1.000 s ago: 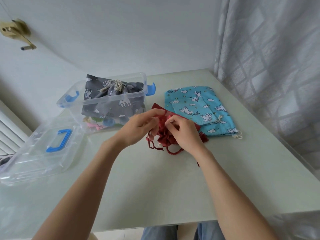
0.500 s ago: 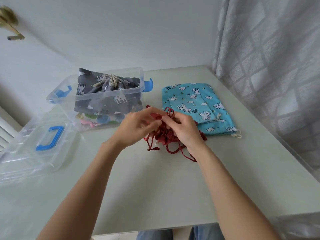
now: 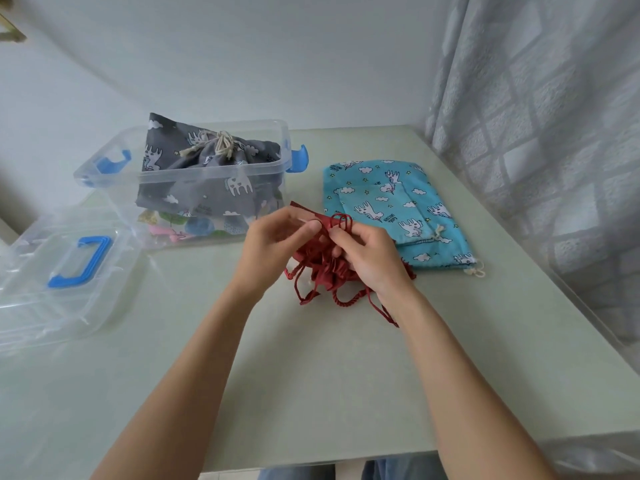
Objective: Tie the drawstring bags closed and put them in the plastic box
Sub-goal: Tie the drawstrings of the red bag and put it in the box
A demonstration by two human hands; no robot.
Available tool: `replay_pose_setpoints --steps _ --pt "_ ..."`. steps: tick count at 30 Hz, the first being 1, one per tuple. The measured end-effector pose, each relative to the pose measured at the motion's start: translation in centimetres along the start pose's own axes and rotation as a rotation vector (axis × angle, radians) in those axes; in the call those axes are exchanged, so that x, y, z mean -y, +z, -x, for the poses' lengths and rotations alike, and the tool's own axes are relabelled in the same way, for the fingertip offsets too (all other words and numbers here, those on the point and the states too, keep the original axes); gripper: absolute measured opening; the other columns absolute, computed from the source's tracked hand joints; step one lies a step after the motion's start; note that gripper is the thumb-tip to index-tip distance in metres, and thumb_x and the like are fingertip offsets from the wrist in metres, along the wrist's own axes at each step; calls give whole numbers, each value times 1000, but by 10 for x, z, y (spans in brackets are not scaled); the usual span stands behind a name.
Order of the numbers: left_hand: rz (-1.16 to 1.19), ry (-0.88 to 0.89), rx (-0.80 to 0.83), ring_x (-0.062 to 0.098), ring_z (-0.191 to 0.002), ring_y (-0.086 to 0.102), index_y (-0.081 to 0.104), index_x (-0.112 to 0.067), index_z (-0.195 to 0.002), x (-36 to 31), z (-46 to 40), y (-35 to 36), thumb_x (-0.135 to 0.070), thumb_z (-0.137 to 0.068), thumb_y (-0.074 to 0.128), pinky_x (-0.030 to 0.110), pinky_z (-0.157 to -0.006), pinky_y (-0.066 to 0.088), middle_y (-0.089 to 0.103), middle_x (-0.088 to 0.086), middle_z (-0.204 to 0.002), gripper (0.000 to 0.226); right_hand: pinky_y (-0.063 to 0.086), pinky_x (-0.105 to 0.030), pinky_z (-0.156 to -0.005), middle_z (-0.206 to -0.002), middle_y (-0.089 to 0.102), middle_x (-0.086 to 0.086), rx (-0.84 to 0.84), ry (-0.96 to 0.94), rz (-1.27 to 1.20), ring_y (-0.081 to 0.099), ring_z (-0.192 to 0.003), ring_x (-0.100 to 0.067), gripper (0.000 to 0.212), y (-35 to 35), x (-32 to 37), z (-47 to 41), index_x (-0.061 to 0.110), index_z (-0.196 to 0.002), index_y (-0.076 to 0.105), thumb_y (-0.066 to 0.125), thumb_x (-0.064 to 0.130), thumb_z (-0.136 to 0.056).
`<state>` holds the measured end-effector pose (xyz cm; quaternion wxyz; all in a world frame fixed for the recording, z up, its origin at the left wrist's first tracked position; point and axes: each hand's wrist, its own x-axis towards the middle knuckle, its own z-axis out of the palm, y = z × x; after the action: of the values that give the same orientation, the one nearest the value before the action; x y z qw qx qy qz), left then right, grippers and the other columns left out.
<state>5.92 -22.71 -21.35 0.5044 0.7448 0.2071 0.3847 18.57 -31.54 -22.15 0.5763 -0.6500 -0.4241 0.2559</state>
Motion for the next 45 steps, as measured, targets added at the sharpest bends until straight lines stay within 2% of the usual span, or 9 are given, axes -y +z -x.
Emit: replay_pose_setpoints --steps 5,9,12,22,27,32,38,43,45 --pt "-67 -114 135 12 -75 68 59 -9 -104 3 2 1 -26 -63 78 22 -69 55 69 3 -87 48 30 -19 -47 -49 47 8 25 4 -105 38 -46 -5 30 -4 0 0 -1 -78 62 56 24 -93" --pt "-68 -142 149 13 -74 69 68 -16 -85 8 6 2 -21 -74 74 22 -71 54 73 4 -81 13 41 -11 -56 -52 57 11 59 -14 -162 54 -53 2 25 -5 1 3 7 -71 60 56 19 -93" --pt "3 -186 202 11 -73 65 71 -15 -83 10 9 1 -28 -72 71 21 -71 50 72 5 -80 18 45 -21 -70 -58 60 9 69 -8 -166 60 -65 -4 27 -6 -1 3 11 -66 62 59 22 -91" --pt "188 -210 186 3 -60 64 62 -10 -79 3 14 4 -6 -86 60 12 -57 48 69 -8 -66 8 36 -13 -46 -59 60 8 176 105 -427 50 -51 -2 20 -13 11 10 15 -76 71 57 17 -90" --pt "249 -251 199 18 -69 60 60 -16 -78 3 14 -2 -13 -89 56 22 -64 49 66 1 -75 12 41 -40 -77 -75 65 -3 152 26 -261 56 -80 -24 12 -15 6 9 10 -84 72 71 21 -80" --pt "213 -272 182 18 -69 59 60 -16 -75 5 14 -3 -13 -88 59 17 -61 48 65 4 -75 14 52 -16 -70 -77 69 6 130 -173 -2 65 -73 -4 11 -16 5 7 13 -81 69 72 2 -78" --pt "117 -235 183 12 -66 61 61 -16 -74 7 16 -2 -14 -88 61 19 -66 47 66 -2 -72 15 53 -20 -73 -81 67 6 -21 -431 315 65 -77 -5 17 -7 -3 10 9 -84 67 69 -5 -74" --pt "147 -240 96 18 -79 63 61 -8 -79 7 14 -6 -43 -89 48 30 -81 48 66 6 -80 38 49 -22 -68 -78 63 -2 -184 -728 445 59 -74 -13 14 -4 -1 9 5 -78 64 67 -8 -72" --pt "157 -238 66 15 -81 64 56 -12 -85 7 14 -6 -32 -93 54 29 -76 50 68 1 -86 22 49 -26 -66 -77 63 -1 -195 -773 450 59 -73 -16 13 -4 0 9 5 -77 64 68 -6 -73"
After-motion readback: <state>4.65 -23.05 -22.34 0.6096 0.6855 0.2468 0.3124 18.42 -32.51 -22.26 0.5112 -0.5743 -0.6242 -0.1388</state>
